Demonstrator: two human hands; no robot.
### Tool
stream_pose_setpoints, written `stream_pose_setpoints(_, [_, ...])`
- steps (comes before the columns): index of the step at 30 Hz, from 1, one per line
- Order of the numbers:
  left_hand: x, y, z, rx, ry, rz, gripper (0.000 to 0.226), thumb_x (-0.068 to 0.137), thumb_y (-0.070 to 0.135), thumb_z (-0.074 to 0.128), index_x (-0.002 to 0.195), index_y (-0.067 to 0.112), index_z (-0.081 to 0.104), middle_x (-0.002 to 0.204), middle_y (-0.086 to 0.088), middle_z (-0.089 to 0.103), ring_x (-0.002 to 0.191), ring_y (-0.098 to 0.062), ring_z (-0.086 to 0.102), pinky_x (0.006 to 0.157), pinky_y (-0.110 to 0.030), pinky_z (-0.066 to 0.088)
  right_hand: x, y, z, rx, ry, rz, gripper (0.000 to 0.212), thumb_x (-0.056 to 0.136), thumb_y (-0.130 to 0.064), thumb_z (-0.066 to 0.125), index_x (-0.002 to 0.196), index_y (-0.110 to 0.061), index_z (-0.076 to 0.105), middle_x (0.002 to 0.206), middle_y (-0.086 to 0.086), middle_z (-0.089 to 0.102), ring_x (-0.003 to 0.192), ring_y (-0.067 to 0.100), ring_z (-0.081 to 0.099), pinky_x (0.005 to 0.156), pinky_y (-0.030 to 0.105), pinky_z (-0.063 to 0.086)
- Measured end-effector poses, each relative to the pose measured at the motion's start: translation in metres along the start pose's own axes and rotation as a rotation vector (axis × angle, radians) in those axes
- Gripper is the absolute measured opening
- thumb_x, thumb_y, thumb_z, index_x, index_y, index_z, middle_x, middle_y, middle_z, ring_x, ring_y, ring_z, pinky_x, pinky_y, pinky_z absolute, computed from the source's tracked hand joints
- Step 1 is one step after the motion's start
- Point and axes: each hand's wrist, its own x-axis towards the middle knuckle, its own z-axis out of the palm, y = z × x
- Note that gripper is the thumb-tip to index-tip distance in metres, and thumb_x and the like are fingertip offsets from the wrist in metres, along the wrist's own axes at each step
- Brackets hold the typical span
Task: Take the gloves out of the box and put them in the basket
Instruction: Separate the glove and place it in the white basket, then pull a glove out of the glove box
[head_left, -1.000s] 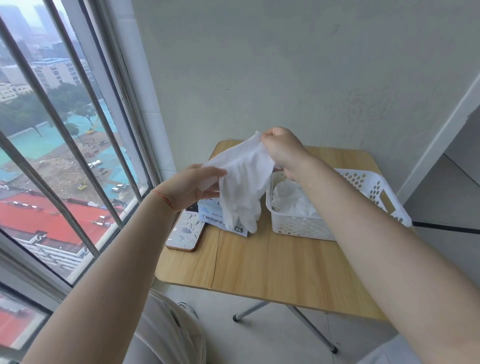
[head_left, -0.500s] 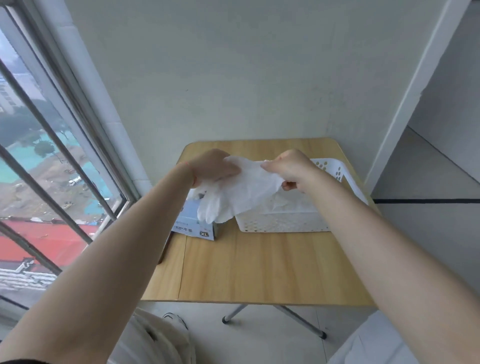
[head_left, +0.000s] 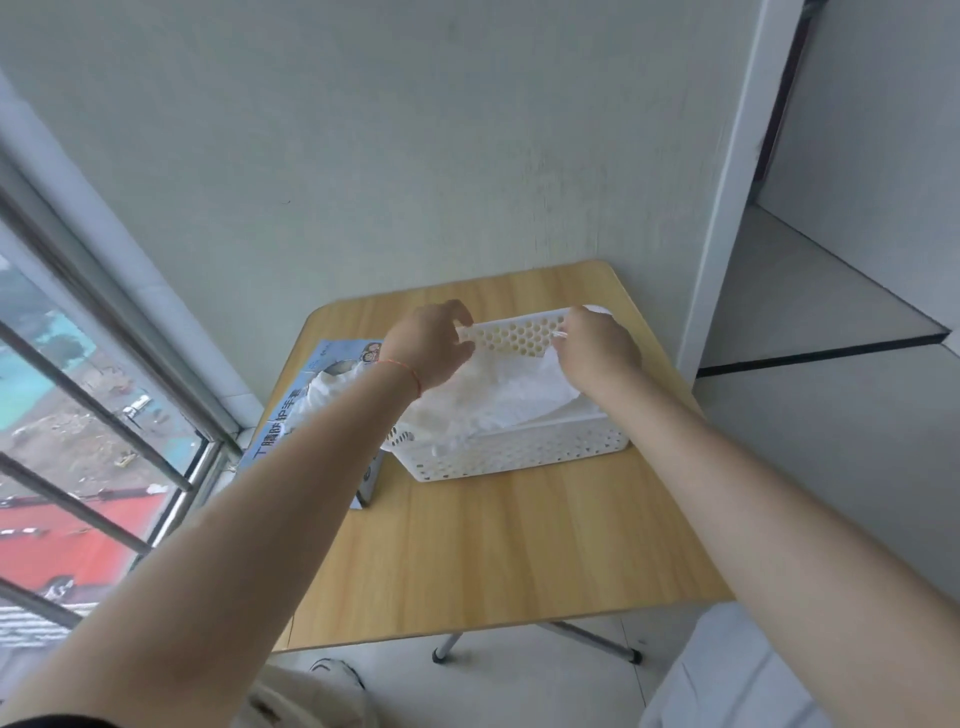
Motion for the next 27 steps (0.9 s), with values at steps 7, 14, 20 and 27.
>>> stream_pose_setpoints(7, [-0.028, 0.016, -0.009, 0.123, -0.309, 0.101, 0.055, 0.079, 0.065, 0.065, 0.122, 0.032, 0.056, 0.090, 0.010, 0.050, 0.091, -0.017, 0.055, 0.083, -0.033, 0.047, -0.004, -0.005, 0.002, -0.344, 0.065, -0.112, 0.047, 0.090, 0.004, 0.048, 0.136, -0.001, 0.041, 0.104, 0.010, 0.065, 0.089, 0.028, 0.063, 0.058, 0.031, 0.036])
stream_pose_setpoints(14, [-0.032, -0.002, 0.002, 0.248, -0.451, 0.018, 0.087, 0.075, 0.066, 0.069, 0.147, 0.035, 0.031, 0.131, -0.006, 0.046, 0.111, -0.025, 0.052, 0.090, -0.033, 0.044, -0.005, -0.002, -0.005, -0.525, 0.082, -0.163, 0.055, 0.077, 0.010, 0.057, 0.130, 0.000, 0.043, 0.065, 0.001, 0.045, 0.055, 0.018, 0.042, 0.048, 0.025, 0.026])
stream_pose_setpoints(20, [-0.030, -0.006, 0.007, 0.281, -0.491, 0.075, 0.092, 0.077, 0.059, 0.071, 0.151, 0.038, 0.021, 0.137, -0.005, 0.040, 0.118, -0.028, 0.052, 0.101, -0.044, 0.046, -0.007, -0.002, -0.006, -0.667, -0.008, -0.187, 0.045, 0.080, 0.005, 0.059, 0.122, -0.006, 0.050, 0.088, -0.002, 0.063, 0.073, 0.018, 0.059, 0.045, 0.023, 0.019])
stream_pose_setpoints(27, [-0.031, -0.008, -0.028, 0.157, -0.409, 0.021, 0.082, 0.065, 0.065, 0.078, 0.135, 0.037, 0.046, 0.119, 0.002, 0.050, 0.101, -0.018, 0.057, 0.090, -0.039, 0.054, -0.010, -0.009, -0.006, -0.642, 0.043, -0.143, 0.049, 0.078, 0.000, 0.064, 0.123, -0.007, 0.046, 0.106, 0.006, 0.055, 0.059, 0.013, 0.045, 0.042, 0.025, 0.020])
